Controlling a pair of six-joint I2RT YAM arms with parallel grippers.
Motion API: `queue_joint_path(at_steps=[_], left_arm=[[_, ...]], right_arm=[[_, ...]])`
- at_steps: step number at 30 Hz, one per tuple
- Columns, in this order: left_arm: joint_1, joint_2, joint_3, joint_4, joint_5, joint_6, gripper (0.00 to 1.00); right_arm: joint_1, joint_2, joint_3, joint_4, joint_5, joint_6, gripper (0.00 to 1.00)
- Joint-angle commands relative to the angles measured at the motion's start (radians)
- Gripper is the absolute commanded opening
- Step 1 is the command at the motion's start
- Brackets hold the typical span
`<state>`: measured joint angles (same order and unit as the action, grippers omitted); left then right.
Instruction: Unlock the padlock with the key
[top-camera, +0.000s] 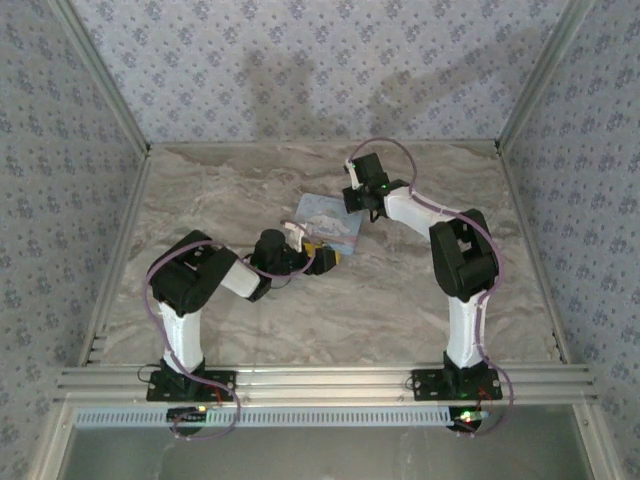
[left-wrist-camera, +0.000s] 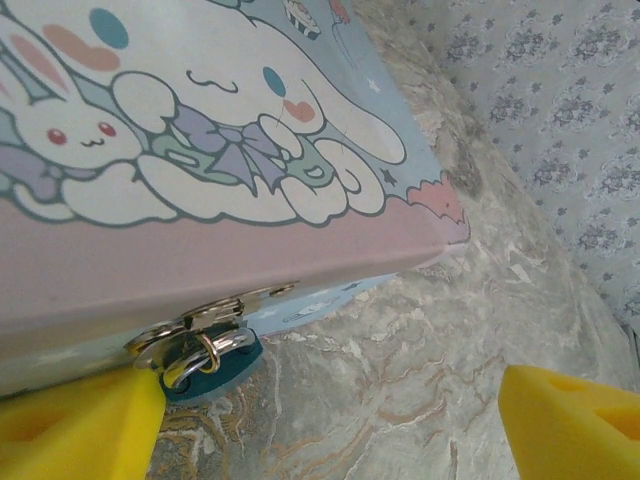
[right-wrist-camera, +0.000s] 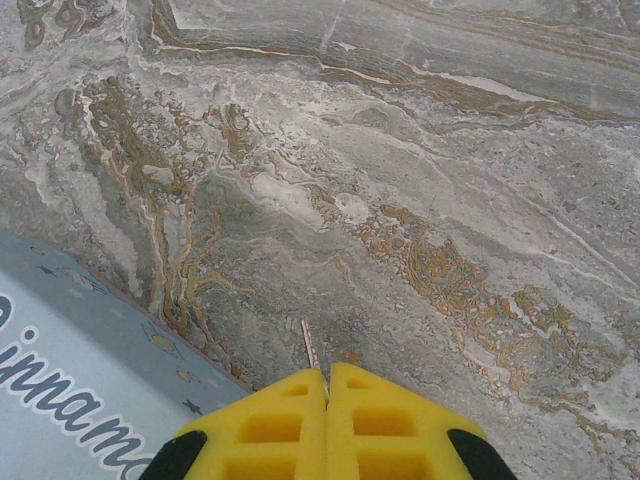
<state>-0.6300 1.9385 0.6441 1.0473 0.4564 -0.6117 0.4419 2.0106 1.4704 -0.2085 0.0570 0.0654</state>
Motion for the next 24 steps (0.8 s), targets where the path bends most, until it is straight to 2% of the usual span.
queue_joint_path(at_steps=[1, 5, 12, 14, 24], left_arm=[[-0.004, -0.008, -0.002, -0.039, -0.015, 0.020, 0.87], [-0.016, 0.011, 0.030, -0.076, 0.050, 0.044, 0.87], [-0.007, 0.065, -0.016, 0.158, 0.129, -0.011, 0.79], [-0.006, 0.080, -0.016, 0.201, 0.133, -0.031, 0.78], [-0.006, 0.097, -0.008, 0.181, 0.085, -0.070, 0.69]], right_arm=[[0.011, -0.006, -0.025, -0.029, 0.001, -0.006, 0.00], [0.012, -0.006, -0.027, -0.025, 0.000, -0.003, 0.00], [0.018, -0.001, -0.016, -0.032, 0.003, -0.004, 0.00], [0.018, -0.001, -0.015, -0.034, 0.006, -0.006, 0.00], [0.021, -0.001, -0.019, -0.030, 0.009, -0.004, 0.00]])
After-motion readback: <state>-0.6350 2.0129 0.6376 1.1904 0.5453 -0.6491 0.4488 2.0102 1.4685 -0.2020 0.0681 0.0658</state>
